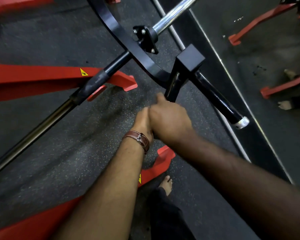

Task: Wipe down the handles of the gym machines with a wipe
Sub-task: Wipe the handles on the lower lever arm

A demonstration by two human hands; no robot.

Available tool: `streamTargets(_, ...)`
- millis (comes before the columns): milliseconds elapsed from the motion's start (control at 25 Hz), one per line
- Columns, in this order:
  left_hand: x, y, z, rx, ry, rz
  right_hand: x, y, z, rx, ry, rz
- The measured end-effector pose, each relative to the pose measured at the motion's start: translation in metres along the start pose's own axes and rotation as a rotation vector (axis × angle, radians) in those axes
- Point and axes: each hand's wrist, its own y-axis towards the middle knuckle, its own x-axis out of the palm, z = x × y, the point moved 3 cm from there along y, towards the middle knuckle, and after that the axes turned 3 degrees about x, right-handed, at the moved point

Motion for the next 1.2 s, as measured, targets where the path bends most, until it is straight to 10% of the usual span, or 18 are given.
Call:
streamTargets(160,0.011,0.0,0.0,0.024,0.142,0.014,0.023,-0.014,0.042,0.498,1.003,0.57)
streamTargets(280,0.012,0.003,-0.005,0.073,0.166,0.016,0.047,-0.006,0.053,0.941,1.769,0.688)
streamTargets(360,0.01,0.004,-0.007,0.084,0.195,0.05,0.059,0.009,0.067,1.113,2.021,0.526)
streamTargets(480,0.012,0.002,-0.007,0.101,0.238,0.11,0.062,0.049,0.076,0.867,2.351,0.024)
streamTargets(720,0.005,0.01,-0.009,0.1,0.292,0.304,0.083,0.038,0.071,0.47,2.134,-0.328)
streamTargets(960,0.002,0.014,-0.012,0.116,0.252,0.285,0.073,0.059,0.079,0.636,2.367,0.003)
streamTargets(1120,0.003,0.013,-0.013,0.056,0.109,0.105,0.076,-0.009,0.074,0.529,1.905,0.37)
streamTargets(1200,-0.001,0.014,-0.013,0.032,-0.003,0.005,0.056,-0.013,0.071,0.429,1.303,0.624)
